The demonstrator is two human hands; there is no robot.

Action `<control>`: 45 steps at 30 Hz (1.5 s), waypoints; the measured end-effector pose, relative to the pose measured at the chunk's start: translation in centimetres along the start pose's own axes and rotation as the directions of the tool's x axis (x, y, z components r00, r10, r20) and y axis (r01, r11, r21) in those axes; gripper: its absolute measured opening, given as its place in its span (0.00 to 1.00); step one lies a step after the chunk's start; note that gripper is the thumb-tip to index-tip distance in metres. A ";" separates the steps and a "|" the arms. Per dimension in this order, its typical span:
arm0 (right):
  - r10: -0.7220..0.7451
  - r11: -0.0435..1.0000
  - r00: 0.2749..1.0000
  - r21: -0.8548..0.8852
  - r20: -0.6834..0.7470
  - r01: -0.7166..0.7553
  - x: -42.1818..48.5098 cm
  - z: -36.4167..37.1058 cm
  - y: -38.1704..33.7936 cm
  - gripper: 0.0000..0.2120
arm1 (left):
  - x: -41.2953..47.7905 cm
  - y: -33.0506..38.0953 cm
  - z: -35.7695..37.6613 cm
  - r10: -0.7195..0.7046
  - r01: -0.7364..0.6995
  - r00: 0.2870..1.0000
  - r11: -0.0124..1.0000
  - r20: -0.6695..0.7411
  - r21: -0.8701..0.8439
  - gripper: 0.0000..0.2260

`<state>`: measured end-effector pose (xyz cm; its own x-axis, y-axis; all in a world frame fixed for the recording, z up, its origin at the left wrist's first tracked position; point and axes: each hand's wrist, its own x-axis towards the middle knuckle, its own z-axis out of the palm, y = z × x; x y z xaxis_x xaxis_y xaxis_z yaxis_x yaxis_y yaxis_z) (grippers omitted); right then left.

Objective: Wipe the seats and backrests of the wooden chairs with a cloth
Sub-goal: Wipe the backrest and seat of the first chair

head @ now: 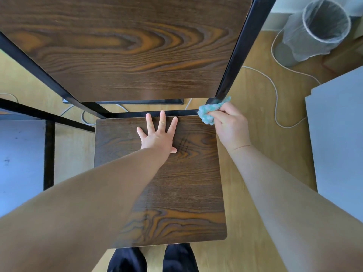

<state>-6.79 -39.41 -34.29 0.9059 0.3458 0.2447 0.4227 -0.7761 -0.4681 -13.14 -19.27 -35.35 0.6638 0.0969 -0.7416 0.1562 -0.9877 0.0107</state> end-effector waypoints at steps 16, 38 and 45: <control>0.489 0.872 0.821 -0.153 0.296 -0.465 0.8 2.7 -1.6 0.13 | 0.1 0.0 -0.1 -0.001 0.001 1.000 1.000 -0.002 -0.016 0.46; 0.514 0.770 0.724 0.124 0.460 -0.626 -5.9 -4.3 -9.1 0.18 | -5.6 -6.8 2.8 0.177 -0.191 0.971 0.978 -0.158 -0.081 0.35; 0.584 0.781 0.747 0.030 0.319 -0.623 -4.2 -3.2 -10.7 0.15 | -6.0 -11.3 3.8 0.072 -0.083 0.981 0.995 -0.178 -0.056 0.33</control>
<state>-15.20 -34.30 -27.60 0.9319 -0.0263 -0.3616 -0.2336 -0.8064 -0.5433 -21.65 -9.13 -33.58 0.7927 0.0462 -0.6078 0.1413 -0.9839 0.1094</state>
